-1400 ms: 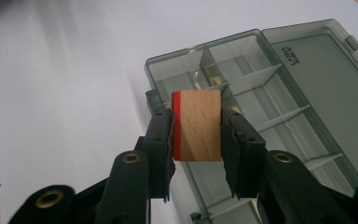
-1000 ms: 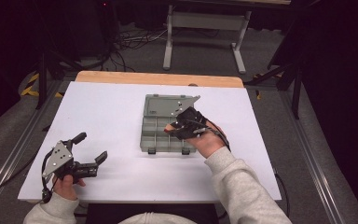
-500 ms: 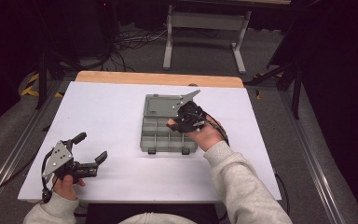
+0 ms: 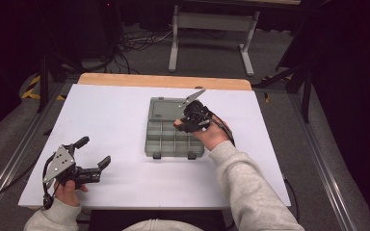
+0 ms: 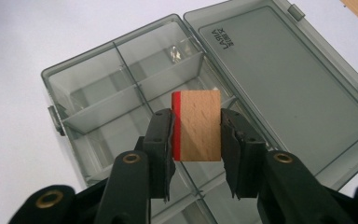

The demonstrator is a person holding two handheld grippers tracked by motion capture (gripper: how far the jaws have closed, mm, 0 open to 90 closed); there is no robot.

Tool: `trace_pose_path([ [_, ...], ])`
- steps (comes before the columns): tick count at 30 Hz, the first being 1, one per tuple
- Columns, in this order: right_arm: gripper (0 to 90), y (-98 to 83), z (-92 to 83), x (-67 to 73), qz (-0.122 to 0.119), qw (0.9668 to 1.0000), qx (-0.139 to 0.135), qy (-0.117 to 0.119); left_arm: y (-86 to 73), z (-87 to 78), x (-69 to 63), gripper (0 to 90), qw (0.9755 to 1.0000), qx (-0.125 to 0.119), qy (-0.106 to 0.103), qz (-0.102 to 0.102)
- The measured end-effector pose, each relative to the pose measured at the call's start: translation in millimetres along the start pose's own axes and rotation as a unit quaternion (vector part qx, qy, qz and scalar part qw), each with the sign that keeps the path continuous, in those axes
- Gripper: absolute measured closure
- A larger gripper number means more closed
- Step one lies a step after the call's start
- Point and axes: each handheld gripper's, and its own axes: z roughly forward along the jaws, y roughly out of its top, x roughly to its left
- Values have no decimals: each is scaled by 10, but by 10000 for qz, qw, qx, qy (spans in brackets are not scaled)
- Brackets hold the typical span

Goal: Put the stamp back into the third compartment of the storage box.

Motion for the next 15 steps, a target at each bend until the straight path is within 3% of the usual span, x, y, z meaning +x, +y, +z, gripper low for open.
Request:
trace_pose_path([
  [15, 655, -39, 111, -119, 156, 9997, 153, -69, 1, -1, 0, 26, 10000, 6, 5, 0],
])
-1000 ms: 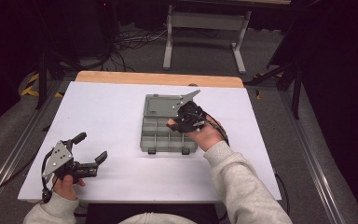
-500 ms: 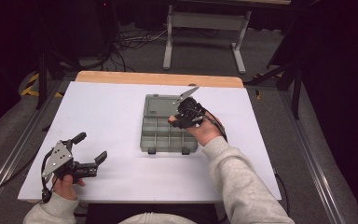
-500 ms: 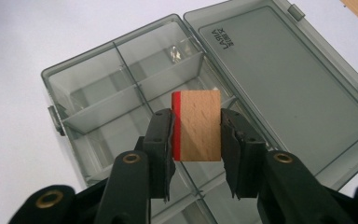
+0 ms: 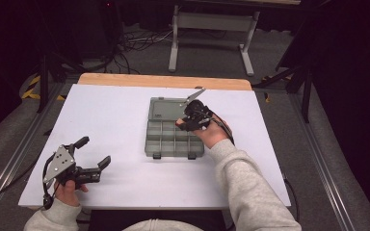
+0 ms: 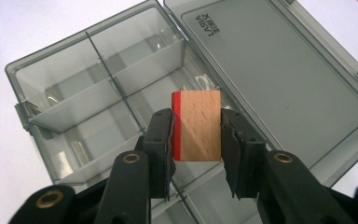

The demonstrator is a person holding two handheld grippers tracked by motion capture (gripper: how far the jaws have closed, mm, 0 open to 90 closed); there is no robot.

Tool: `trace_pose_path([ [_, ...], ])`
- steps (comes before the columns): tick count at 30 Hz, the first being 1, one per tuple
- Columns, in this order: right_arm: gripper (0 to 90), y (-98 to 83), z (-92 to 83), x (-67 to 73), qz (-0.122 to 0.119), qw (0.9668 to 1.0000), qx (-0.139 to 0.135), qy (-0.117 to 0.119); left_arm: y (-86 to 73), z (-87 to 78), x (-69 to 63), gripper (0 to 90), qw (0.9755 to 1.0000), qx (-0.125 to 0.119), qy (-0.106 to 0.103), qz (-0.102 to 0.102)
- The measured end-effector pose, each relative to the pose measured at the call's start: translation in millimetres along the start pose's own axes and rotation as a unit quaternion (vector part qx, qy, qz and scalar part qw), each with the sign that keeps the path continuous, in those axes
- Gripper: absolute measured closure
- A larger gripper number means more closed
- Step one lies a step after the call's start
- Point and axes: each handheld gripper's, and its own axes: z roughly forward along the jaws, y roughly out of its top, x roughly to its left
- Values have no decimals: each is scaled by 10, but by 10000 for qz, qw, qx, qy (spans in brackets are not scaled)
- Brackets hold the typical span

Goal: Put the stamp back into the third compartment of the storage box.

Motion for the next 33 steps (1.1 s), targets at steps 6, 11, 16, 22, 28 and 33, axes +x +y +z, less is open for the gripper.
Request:
trace_pose_path([
  [6, 655, -10, 39, -35, 43, 10000, 42, -5, -1, 3, 2, 26, 10000, -5, -1, -4],
  [11, 655, -19, 74, -52, 44, 9999, 112, -29, -1, 2, 1, 26, 10000, -3, -1, -3],
  [16, 655, -23, 118, -66, 22, 9998, 189, -33, -1, 2, 0, 26, 10000, 1, 9, 1],
  [22, 655, -30, 161, -80, 23, 9997, 261, -13, -3, 5, 1, 26, 10000, -4, -12, -15],
  [28, 655, -34, 196, -82, -24, 9994, 339, 5, -4, 5, 3, 26, 10000, -2, -1, -6],
  [33, 654, -32, 225, -74, -41, 9992, 390, 25, -4, 4, 1, 26, 10000, 3, -4, -23],
])
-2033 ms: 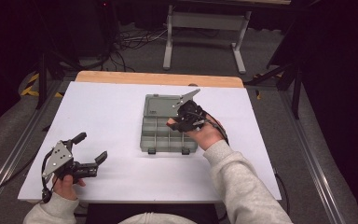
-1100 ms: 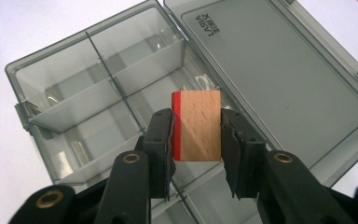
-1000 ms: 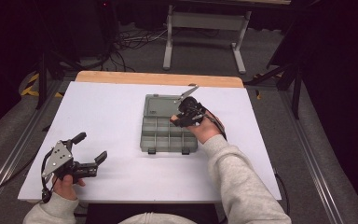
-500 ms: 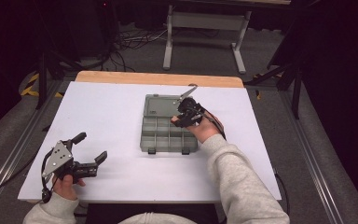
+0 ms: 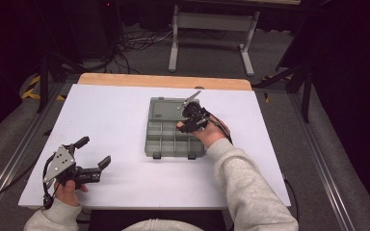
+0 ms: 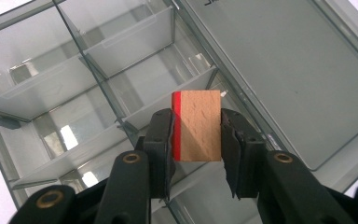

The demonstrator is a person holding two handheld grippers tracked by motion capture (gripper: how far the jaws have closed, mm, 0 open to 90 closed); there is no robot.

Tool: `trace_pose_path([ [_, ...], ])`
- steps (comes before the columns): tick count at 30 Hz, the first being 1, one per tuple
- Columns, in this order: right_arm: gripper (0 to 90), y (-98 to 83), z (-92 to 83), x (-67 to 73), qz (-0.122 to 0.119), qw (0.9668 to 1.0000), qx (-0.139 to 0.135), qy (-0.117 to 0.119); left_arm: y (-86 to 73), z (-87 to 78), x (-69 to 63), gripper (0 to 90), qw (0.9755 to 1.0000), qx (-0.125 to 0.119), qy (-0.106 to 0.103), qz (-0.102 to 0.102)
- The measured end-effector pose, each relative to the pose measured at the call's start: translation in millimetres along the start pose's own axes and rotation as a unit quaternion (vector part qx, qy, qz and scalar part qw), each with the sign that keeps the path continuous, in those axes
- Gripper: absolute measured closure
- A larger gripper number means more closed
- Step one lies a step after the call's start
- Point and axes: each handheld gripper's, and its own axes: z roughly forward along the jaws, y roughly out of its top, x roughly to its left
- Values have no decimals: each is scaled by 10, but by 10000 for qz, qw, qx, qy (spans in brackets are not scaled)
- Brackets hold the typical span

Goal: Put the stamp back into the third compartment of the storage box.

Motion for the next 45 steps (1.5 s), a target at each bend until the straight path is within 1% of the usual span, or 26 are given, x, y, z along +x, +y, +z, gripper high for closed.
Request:
trace_pose_path([
  [6, 654, 1, 36, 4, -49, 10000, 84, -17, 0, -1, 1, 26, 10000, 3, 0, 0],
  [27, 646, 7, 58, 13, -78, 9999, 121, 14, 2, -2, 2, 26, 10000, 5, 5, 8],
  [36, 573, 27, 22, 49, -110, 9999, -48, 35, 0, 2, 2, 26, 10000, -1, -7, 4],
  [41, 531, 41, -25, 80, -131, 9997, -173, 55, -1, 1, 2, 26, 10000, 1, -5, 1],
  [45, 479, 50, -88, 118, -181, 9994, -304, 54, 0, -4, -2, 26, 10000, 12, 15, 23],
])
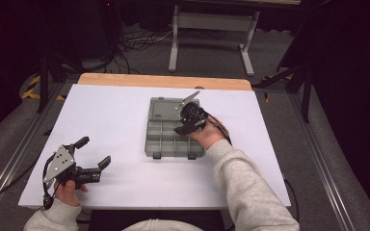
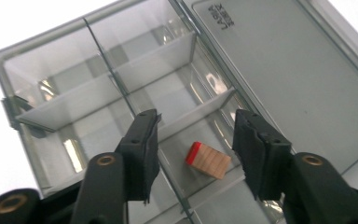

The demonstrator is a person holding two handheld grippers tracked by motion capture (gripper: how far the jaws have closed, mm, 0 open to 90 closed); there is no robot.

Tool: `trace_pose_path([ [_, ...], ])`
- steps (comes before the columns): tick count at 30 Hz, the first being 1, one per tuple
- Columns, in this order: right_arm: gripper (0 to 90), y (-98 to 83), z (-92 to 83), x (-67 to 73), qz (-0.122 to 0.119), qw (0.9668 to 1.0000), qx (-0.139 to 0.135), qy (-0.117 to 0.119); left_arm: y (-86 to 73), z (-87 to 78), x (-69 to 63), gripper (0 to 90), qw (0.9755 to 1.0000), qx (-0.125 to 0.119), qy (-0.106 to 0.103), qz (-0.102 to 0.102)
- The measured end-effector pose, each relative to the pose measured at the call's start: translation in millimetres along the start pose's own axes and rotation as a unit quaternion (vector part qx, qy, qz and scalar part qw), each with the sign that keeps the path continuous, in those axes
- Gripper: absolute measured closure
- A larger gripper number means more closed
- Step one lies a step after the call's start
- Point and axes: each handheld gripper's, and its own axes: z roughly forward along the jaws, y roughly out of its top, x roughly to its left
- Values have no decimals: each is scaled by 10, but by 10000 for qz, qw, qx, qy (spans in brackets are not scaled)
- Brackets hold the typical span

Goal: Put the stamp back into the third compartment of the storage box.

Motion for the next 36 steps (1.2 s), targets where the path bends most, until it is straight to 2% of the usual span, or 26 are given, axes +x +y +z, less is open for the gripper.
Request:
trace_pose_path([
  [4, 413, 18, -90, 55, -64, 9998, -174, -30, -2, -5, 3, 26, 10000, -2, 11, -3],
  [5, 368, 24, -137, 86, -52, 9996, -266, -2, -1, -7, 5, 26, 10000, 2, 13, 0],
  [16, 194, 21, -362, 240, -206, 9977, -641, -15, 0, 3, 1, 26, 10000, -8, -17, -17],
  [23, 66, 0, -478, 323, -255, 9958, -863, -140, 4, -5, 7, 26, 10000, -6, 19, -9],
  [30, 37, -41, -538, 383, -262, 9950, -955, -144, 4, -4, 8, 26, 10000, -6, 20, -10],
  [36, 22, -100, -642, 465, -259, 9921, -1214, -179, 2, -1, 8, 26, 10000, -5, 19, -17],
])
